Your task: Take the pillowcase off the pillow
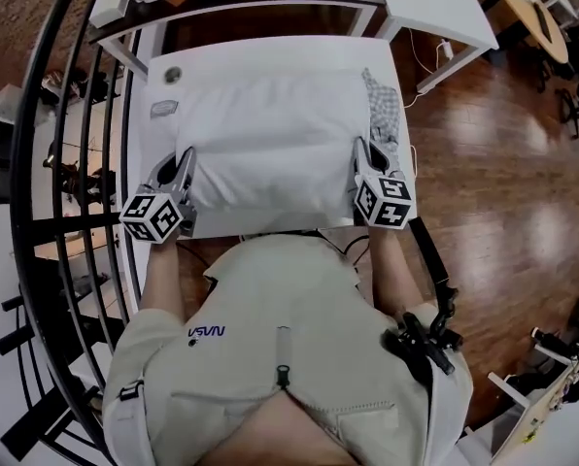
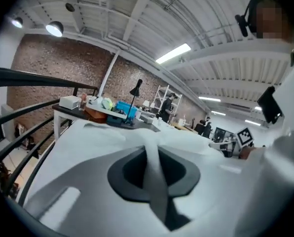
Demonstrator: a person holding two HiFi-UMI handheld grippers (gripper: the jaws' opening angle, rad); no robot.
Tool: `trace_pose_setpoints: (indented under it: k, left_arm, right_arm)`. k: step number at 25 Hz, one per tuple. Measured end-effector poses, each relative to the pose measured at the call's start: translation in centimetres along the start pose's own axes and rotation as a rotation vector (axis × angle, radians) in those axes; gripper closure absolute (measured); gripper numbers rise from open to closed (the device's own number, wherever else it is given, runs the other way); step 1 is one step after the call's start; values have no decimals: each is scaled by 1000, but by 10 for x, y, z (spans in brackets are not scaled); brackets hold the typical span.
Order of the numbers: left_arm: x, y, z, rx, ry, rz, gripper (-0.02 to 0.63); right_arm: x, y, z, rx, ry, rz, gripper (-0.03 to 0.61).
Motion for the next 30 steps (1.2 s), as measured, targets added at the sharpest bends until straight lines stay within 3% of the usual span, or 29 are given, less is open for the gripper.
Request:
trace_pose_setpoints:
  k: [4,8,10,11,12,16,18,21,24,27,30]
  left_arm:
    - [29,16,-27,-84,67,-30,589]
    - [11,50,-34,-3,195,93,557]
    - [-17,68,-27,37,223,182,445]
    - [-28,73,-24,41,228,207,371]
    - [-35,73,-22,42,228,211,345]
    - [-22,44,-27,98,263,92,336]
    - [-22,32,-32,109,286,56,377]
    - [-49,34,-32,56,261,139,397]
    - [-65,43,-26,10,249,205,397]
    - [-45,37,-30,-12,273,153,411]
    - [-5,17,-42,-16,306,19,477]
  right_arm:
    - [41,-5,-25,-69,-61,-81,561]
    - [12,24,-61,-78,-37,126,525]
    - [-17,39,-76,-113,-47,213,481]
    - [-26,40,-81,-133,-44,220,463]
    - [-28,38,-83,-151,-37,203,444]
    - [-6,7,-65,-224,-84,19,439]
    - [-5,-4,-42,-204,-146,-37,440]
    - [-28,10,-10,-139,-208,44,508]
    - [-47,33,-8,-144,-187,171,511]
    - [-30,24,-11,-177,-161,150,517]
    - [-1,-1,-4,-223,-135,50,562]
Point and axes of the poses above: the fingertips, and each gripper's own axes: y forward along the fingers, z to its left, x out of its top, the point moved 6 cm from there along -y, backward along the fingers, and after that the axes turned 2 degrees about z, right-handed, at the moved point
